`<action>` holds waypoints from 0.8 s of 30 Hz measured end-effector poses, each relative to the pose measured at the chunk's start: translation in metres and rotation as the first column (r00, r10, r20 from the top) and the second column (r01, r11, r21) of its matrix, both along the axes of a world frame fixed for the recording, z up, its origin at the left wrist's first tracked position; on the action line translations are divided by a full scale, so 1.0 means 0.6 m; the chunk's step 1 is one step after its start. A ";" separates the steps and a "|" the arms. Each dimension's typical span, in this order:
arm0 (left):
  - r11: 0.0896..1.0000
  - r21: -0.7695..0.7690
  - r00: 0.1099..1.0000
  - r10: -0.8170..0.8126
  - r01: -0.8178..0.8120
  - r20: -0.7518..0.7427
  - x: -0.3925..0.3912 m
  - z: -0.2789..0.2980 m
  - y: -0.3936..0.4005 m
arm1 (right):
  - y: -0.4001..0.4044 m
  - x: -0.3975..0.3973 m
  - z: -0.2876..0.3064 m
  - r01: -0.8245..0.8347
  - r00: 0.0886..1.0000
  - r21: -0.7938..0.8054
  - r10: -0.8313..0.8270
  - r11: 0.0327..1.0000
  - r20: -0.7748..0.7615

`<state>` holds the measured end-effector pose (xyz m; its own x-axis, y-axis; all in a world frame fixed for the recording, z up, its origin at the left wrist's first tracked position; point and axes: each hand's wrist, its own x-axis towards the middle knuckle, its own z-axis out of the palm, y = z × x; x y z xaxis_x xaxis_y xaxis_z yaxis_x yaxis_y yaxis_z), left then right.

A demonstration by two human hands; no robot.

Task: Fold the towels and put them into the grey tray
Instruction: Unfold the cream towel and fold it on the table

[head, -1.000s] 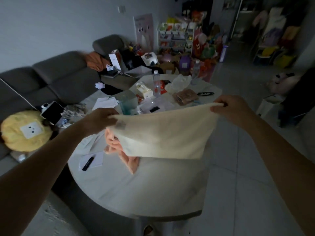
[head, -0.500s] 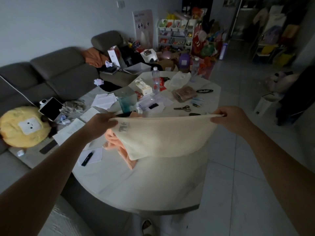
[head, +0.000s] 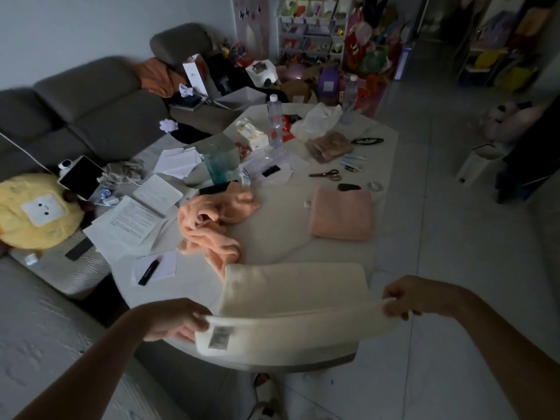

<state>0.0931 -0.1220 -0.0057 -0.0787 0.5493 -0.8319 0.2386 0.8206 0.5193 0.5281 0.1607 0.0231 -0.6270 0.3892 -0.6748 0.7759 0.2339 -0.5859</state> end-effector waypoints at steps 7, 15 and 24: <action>0.910 0.311 0.954 0.299 -0.274 -0.035 0.023 -0.054 0.054 | 0.028 -0.025 -0.092 0.317 0.947 0.118 -0.308 0.941 -0.092; 0.733 0.527 0.750 0.614 -0.429 -0.244 0.010 -0.165 0.187 | 0.093 -0.135 -0.192 0.571 0.821 0.376 -0.524 0.730 -0.228; 0.693 0.584 0.644 0.683 -0.422 -0.345 0.034 -0.214 0.169 | 0.006 -0.191 -0.239 0.648 0.720 0.573 -0.648 0.501 -0.248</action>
